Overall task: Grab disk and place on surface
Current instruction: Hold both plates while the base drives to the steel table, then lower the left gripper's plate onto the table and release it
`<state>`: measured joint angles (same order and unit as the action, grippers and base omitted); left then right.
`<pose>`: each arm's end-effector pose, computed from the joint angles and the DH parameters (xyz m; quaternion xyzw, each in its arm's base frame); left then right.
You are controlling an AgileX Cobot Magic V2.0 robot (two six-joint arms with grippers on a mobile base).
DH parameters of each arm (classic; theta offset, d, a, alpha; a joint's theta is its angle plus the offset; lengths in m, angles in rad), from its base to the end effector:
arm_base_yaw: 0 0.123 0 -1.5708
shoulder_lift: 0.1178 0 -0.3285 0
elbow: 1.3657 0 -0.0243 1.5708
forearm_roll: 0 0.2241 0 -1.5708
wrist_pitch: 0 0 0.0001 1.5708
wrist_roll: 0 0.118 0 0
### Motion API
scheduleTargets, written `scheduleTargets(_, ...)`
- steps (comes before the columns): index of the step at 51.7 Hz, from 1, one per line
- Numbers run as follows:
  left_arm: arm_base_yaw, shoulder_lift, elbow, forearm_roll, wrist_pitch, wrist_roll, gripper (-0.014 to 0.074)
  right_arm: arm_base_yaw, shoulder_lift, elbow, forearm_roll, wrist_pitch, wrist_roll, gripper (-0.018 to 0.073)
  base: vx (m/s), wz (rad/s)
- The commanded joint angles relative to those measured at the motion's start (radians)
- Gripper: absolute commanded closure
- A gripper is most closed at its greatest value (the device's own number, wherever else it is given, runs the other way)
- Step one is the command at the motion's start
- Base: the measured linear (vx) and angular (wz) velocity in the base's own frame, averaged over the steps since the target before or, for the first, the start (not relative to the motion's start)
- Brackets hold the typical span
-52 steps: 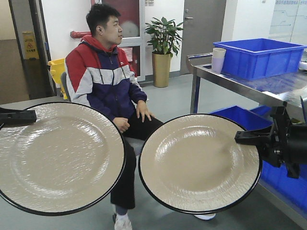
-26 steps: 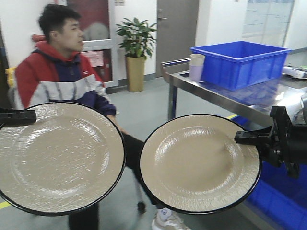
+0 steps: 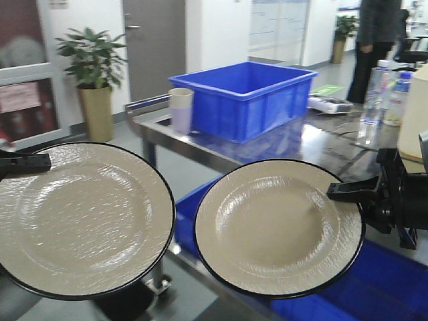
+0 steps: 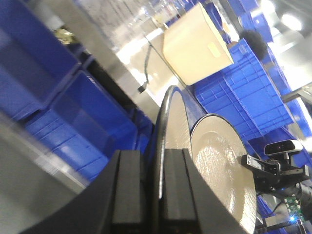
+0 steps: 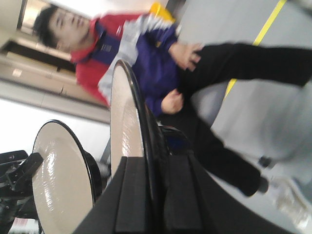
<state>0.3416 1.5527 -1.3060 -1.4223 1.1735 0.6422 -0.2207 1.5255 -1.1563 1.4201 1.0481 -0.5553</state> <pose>0.3190 -0.0008 0.4152 -0.0647 0.7706 -0.5107 0.3757 0.3129 0.0334 0.3805 0.1263 0.7848 0.5208 0.3112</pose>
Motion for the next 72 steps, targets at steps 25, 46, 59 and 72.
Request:
scheduleTargets(25,-0.002,-0.045,-0.027,-0.149,0.025,-0.015,0.0604,-0.003,-0.047,-0.031,0.139,0.028,0.008,0.0568,0.37,-0.55)
scheduleTargets(46,-0.002,-0.044,-0.027,-0.149,0.025,-0.015,0.0604,-0.003,-0.047,-0.031,0.139,0.028,0.008,0.0568,0.25,-0.59)
scheduleTargets(59,-0.002,-0.044,-0.027,-0.149,0.025,-0.015,0.0604,-0.003,-0.047,-0.031,0.139,0.028,0.008,0.0568,0.15,-0.49)
scheduleTargets(72,-0.002,-0.044,-0.027,-0.149,0.025,-0.015,0.0604,-0.003,-0.047,-0.031,0.139,0.028,0.008,0.0568,0.06,-0.22)
